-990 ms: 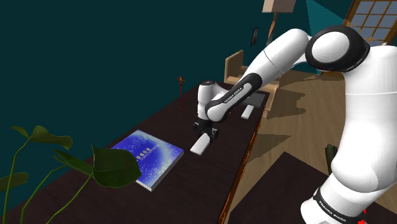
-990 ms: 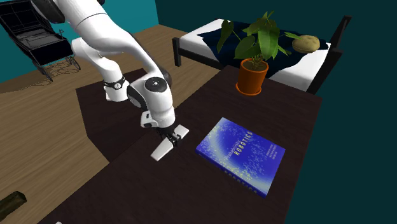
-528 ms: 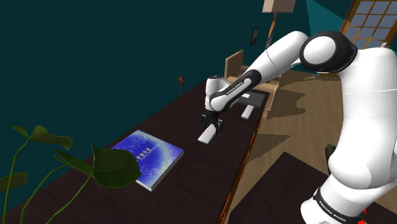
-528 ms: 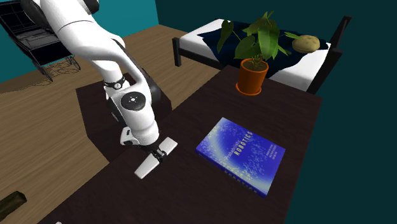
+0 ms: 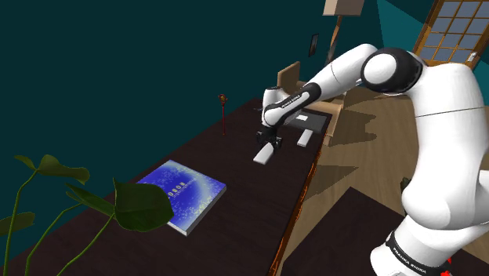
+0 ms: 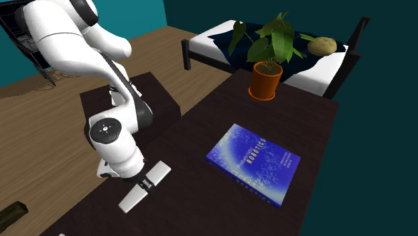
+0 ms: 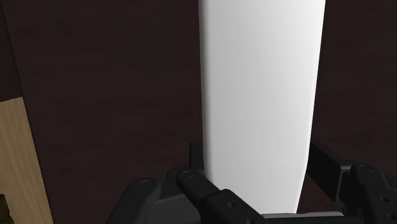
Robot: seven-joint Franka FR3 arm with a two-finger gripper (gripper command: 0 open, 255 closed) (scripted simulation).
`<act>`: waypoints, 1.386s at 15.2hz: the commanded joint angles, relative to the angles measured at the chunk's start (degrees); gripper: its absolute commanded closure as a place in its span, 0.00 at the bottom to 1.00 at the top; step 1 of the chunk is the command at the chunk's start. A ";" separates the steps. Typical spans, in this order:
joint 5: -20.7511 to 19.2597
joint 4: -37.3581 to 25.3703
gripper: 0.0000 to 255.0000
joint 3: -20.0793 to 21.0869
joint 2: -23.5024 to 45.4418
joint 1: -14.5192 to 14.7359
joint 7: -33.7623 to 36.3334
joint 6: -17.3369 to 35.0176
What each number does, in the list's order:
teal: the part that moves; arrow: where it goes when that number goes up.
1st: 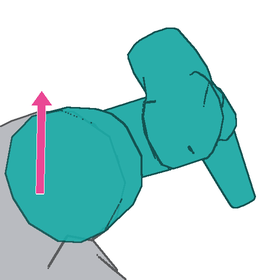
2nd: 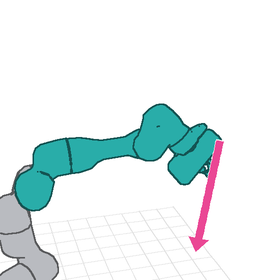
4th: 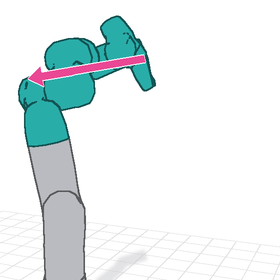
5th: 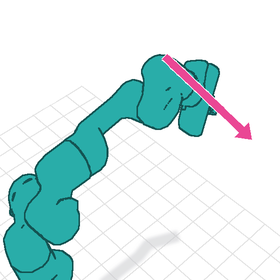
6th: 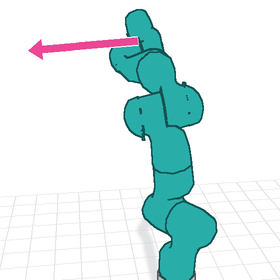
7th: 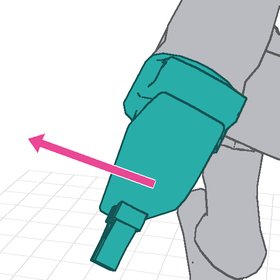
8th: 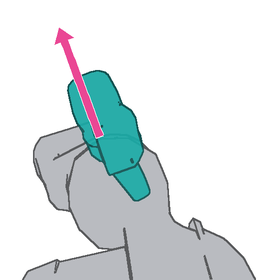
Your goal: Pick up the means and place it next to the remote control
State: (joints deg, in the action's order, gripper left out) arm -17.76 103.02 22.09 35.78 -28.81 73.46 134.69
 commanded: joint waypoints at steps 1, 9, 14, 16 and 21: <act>0.04 -4.08 1.00 -0.56 2.14 -1.05 -2.50 -1.86; 0.23 -23.45 1.00 -2.59 12.66 -3.53 -11.18 -10.31; 0.20 -34.32 1.00 -3.57 19.35 -3.61 -14.61 -14.18; 0.01 -34.44 1.00 -3.76 20.30 -3.49 -14.54 -13.34; -0.43 -35.17 1.00 -4.26 22.90 -3.14 -14.41 -11.45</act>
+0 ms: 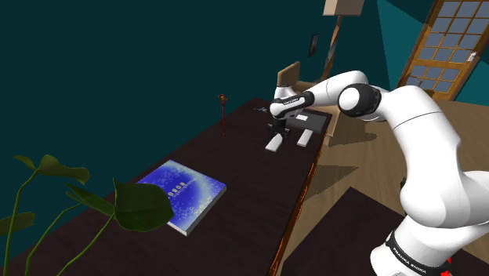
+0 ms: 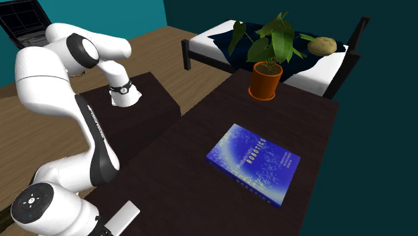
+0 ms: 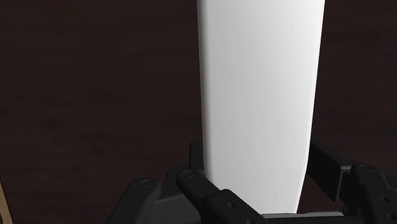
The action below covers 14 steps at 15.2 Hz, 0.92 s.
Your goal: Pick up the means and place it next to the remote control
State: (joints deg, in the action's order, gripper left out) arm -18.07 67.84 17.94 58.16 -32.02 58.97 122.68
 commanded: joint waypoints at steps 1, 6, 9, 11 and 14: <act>-0.20 -0.19 1.00 -0.21 1.06 0.15 0.10 0.92; -0.55 -1.29 1.00 -0.66 3.61 0.52 0.15 2.41; -0.55 -1.32 1.00 -0.66 3.63 0.52 0.15 2.40; -0.55 -1.32 1.00 -0.66 3.63 0.52 0.15 2.40; -0.55 -1.33 0.00 -0.66 3.63 0.52 0.15 2.39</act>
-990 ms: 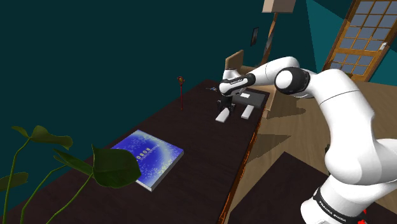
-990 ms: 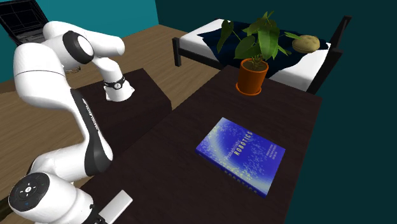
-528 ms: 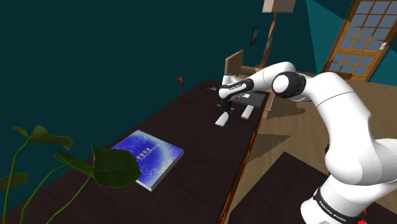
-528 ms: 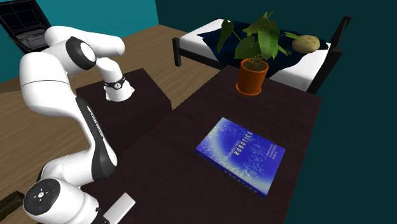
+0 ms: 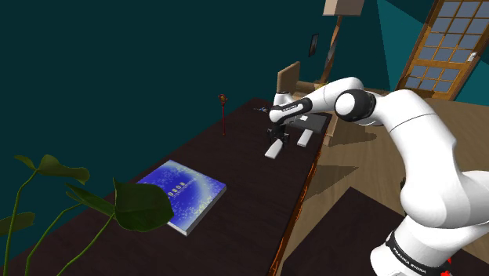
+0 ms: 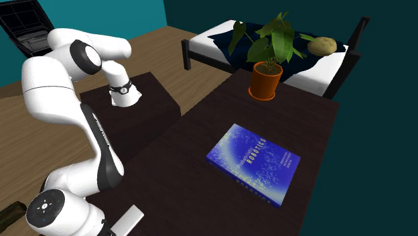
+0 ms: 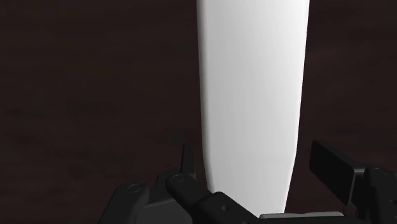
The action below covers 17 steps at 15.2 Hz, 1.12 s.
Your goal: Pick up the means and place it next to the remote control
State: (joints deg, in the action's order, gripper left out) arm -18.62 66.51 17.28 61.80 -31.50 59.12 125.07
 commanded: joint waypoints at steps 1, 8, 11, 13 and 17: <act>0.00 -0.02 0.00 0.00 0.00 0.00 0.00 0.00; 0.61 1.48 0.00 0.75 -4.09 -0.57 -0.14 -2.66; 0.78 1.70 0.00 0.95 -5.08 -0.70 -0.20 -3.43; 0.78 1.68 0.00 0.94 -5.07 -0.69 -0.20 -3.44; 0.78 1.68 0.00 0.94 -5.07 -0.69 -0.20 -3.44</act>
